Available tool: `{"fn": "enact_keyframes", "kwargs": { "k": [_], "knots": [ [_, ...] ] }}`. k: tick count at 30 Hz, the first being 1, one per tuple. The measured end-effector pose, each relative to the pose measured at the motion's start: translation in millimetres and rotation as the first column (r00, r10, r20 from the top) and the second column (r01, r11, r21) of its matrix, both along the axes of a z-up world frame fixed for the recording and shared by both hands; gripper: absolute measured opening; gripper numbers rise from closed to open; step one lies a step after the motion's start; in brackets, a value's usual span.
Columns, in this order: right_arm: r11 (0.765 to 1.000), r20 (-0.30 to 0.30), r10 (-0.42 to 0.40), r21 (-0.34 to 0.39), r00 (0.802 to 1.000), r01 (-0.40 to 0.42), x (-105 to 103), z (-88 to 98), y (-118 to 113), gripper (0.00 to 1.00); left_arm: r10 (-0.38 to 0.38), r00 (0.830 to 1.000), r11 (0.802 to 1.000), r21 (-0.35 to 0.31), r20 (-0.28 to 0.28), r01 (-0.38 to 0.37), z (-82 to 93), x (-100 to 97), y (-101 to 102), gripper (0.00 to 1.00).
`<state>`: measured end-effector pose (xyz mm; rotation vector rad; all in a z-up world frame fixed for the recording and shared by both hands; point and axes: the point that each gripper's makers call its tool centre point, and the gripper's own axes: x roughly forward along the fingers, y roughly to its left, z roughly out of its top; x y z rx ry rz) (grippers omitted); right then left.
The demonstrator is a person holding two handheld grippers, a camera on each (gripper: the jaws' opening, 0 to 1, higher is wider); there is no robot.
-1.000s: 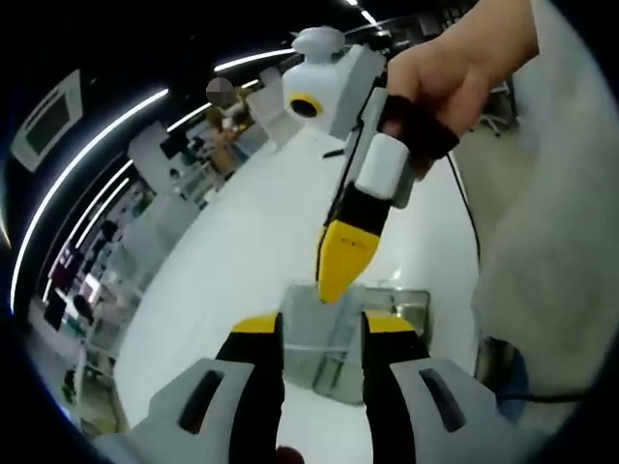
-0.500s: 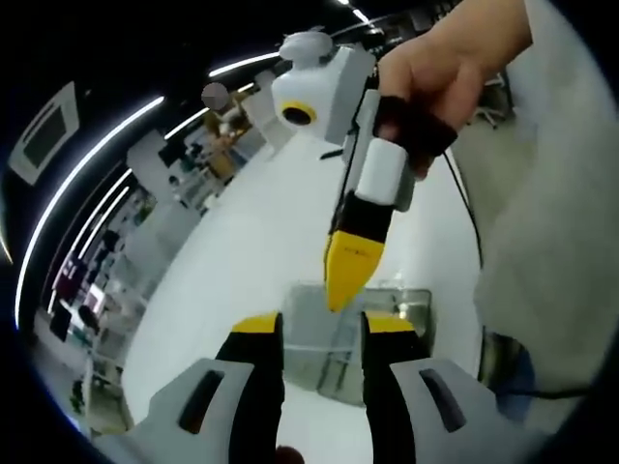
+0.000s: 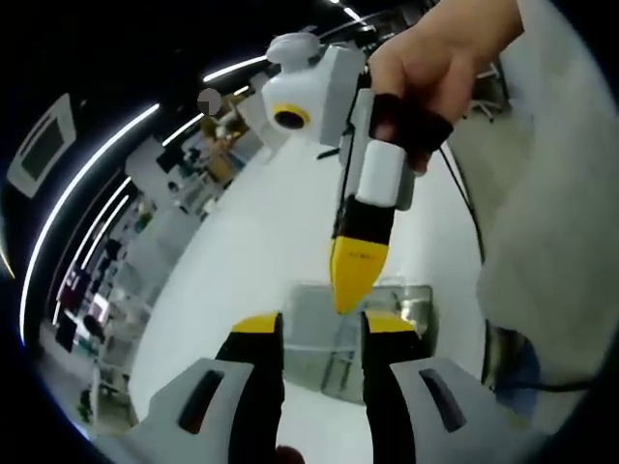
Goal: Insert the divider into the dual guide fixture by aligning both edges with the guide slots and pushing it downward to the bottom, including one-sided entry, uneven engagement, binding, and posture correction.
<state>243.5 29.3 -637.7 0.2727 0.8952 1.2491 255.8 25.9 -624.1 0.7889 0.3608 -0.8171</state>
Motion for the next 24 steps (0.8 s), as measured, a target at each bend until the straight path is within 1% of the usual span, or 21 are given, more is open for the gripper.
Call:
{"fn": "enact_keyframes", "kwargs": {
  "k": [8, 10, 12, 20, 24],
  "knots": [
    [1.0, 0.001, 0.006, -0.012, 1.0, -0.006, -0.5, -2.0, -0.2, 0.0, -0.003, 1.0, 1.0, 0.006, 0.005, 0.003, -1.2, -0.8, 0.0, 0.27],
    [1.0, -0.007, -0.001, -0.015, 1.0, 0.001, -0.4, -2.2, -0.4, 0.0, -0.003, 1.0, 1.0, 0.006, 0.006, 0.003, -1.0, -0.5, -0.1, 0.27],
    [1.0, 0.008, 0.001, -0.016, 1.0, -0.001, -0.4, -1.7, -0.1, 0.0, -0.004, 1.0, 1.0, 0.009, 0.009, 0.004, -1.0, 0.0, 0.0, 0.28],
    [1.0, 0.006, -0.008, -0.017, 1.0, 0.009, 1.4, -0.2, -0.6, 0.0, -0.005, 1.0, 1.0, 0.003, 0.021, 0.005, 0.8, 1.0, -0.4, 0.28],
    [1.0, 0.006, -0.011, -0.018, 1.0, 0.011, 0.9, 0.5, -1.9, 0.0, -0.015, 1.0, 1.0, 0.015, 0.025, 0.015, 0.4, 1.1, -1.4, 0.29]
  ]
}}
